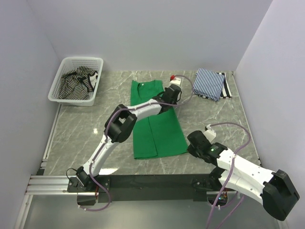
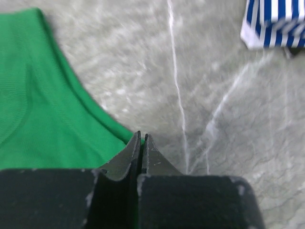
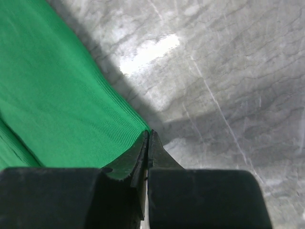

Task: Fold and stack the tank tops
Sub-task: Fold the tank top

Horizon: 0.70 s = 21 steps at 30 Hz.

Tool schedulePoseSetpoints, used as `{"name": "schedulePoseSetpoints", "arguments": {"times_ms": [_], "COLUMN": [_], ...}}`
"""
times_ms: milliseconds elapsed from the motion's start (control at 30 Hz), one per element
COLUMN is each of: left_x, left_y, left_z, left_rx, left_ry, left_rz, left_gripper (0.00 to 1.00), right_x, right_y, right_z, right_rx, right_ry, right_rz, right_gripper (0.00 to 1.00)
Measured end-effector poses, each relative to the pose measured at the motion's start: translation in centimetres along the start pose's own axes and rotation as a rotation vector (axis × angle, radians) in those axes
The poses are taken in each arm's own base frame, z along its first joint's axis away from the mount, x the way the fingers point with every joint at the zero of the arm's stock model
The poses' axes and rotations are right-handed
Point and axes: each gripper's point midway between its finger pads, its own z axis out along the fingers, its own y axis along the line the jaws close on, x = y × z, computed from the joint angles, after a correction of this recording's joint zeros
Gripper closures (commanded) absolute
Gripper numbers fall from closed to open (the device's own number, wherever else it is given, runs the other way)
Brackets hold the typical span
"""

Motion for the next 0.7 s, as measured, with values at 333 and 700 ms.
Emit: {"name": "schedulePoseSetpoints", "arguments": {"times_ms": [333,700], "left_x": [-4.2,-1.0], "left_y": [2.3,6.7], "left_z": [-1.6,-2.7], "left_rx": [0.018,-0.029], "left_ry": [-0.077,-0.019], "left_rz": [-0.127,-0.198], "left_gripper": [0.99,0.99], "right_x": [0.4,3.8], "right_y": [3.9,8.5], "right_z": [-2.0,-2.1], "right_rx": [0.018,0.018], "right_ry": [-0.051,-0.007], "right_rz": [-0.197,-0.407], "right_gripper": [1.0,1.0]}}
